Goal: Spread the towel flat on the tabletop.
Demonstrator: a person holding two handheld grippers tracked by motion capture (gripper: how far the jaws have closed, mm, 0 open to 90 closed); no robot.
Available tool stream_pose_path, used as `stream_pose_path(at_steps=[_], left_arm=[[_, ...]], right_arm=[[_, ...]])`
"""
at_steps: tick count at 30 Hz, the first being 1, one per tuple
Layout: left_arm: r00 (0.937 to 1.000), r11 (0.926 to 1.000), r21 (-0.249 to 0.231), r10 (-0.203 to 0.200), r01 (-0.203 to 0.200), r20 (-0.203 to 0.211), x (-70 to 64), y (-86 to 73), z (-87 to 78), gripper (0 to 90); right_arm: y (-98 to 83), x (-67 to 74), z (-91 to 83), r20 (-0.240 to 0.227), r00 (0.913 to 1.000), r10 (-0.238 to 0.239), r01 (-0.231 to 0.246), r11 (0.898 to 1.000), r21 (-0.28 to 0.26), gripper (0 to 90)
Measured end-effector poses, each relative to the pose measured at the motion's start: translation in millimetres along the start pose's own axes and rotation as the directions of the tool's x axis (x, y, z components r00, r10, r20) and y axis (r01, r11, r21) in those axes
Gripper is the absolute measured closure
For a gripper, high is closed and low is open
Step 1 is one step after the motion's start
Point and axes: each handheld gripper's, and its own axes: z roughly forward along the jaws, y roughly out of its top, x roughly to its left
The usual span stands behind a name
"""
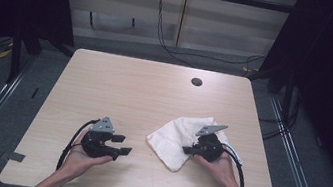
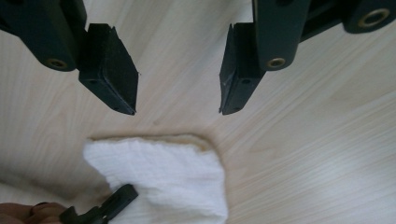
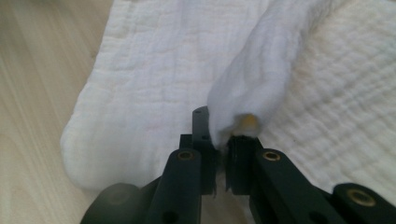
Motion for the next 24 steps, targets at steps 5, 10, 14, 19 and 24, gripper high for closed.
stream_pose_path(at_steps=[5, 10, 14, 19, 24], left_arm=[[1.0000, 0.9995, 0.030, 0.008, -0.008, 0.003, -4.9, -7.3, 4.9, 48.9], [0.9996, 0.9988, 0.043, 0.024, -0.025, 0.012, -8.7, -8.7, 9.9, 50.6], [0.9991, 0.9977, 0.056, 0.036, -0.038, 0.022, -10.0, -9.7, 12.6, 51.5], [0.9993, 0.9966, 0.079, 0.023, -0.025, 0.028, -10.0, -13.2, 19.1, 48.2], [0.9992, 0.9958, 0.083, 0.039, -0.039, 0.010, -11.8, -13.2, 21.4, 44.8]], right_arm=[[4.9, 11.8, 7.6, -0.024, 0.9995, -0.020, 0.020, 1.000, -0.004, 84.3], [9.4, 24.5, 14.1, -0.048, 0.9978, -0.045, 0.045, 0.999, 0.000, 84.3], [13.2, 35.7, 20.6, -0.074, 0.9948, -0.070, 0.070, 0.998, -0.003, 84.3], [17.5, 47.0, 27.2, -0.092, 0.9919, -0.088, 0.088, 0.996, -0.005, 84.2], [20.9, 56.0, 32.6, -0.099, 0.9907, -0.093, 0.092, 0.996, -0.010, 84.1]])
